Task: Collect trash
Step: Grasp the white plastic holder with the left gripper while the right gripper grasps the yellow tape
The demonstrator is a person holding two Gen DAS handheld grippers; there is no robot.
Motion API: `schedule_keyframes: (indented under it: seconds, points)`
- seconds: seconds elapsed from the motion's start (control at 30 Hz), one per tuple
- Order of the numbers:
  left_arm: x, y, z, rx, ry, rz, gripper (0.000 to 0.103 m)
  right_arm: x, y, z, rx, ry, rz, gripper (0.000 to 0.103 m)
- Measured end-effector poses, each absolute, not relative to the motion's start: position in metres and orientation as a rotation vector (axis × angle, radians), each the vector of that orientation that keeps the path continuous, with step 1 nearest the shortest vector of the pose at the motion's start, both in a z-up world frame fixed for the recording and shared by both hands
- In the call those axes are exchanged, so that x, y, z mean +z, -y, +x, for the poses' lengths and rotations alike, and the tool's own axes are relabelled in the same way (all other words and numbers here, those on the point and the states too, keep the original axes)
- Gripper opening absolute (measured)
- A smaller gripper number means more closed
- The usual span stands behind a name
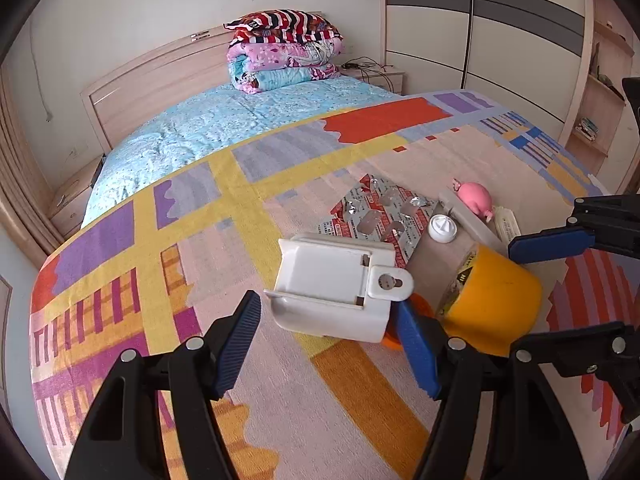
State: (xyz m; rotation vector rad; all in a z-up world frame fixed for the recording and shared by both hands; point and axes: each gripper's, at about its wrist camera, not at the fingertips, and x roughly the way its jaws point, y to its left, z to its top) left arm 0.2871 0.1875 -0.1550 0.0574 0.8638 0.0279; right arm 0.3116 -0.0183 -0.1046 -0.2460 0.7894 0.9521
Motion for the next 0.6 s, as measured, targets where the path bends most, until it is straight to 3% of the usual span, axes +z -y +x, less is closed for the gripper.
schedule_keyframes:
  seconds: [0.1,0.2,0.23,0.27,0.6]
  points:
    - [-0.155,-0.188,0.288,0.031,-0.853,0.057,0.064,-0.106,0.018,0.315,0.944,-0.792,-0.237,0.064]
    - [-0.154,-0.186,0.288,0.053,-0.841,0.086,0.056,-0.106,0.018,0.316,0.929,-0.768,-0.231,0.062]
    - [-0.154,-0.185,0.288,0.061,-0.839,0.097,0.056,-0.106,0.017,0.315,0.930,-0.767,-0.234,0.050]
    - [-0.154,-0.184,0.288,0.057,-0.840,0.097,0.056,-0.106,0.016,0.314,0.924,-0.763,-0.240,0.047]
    - [-0.129,-0.177,0.265,0.071,-0.788,0.092,0.056,-0.095,0.025,0.304,0.918,-0.736,-0.251,0.047]
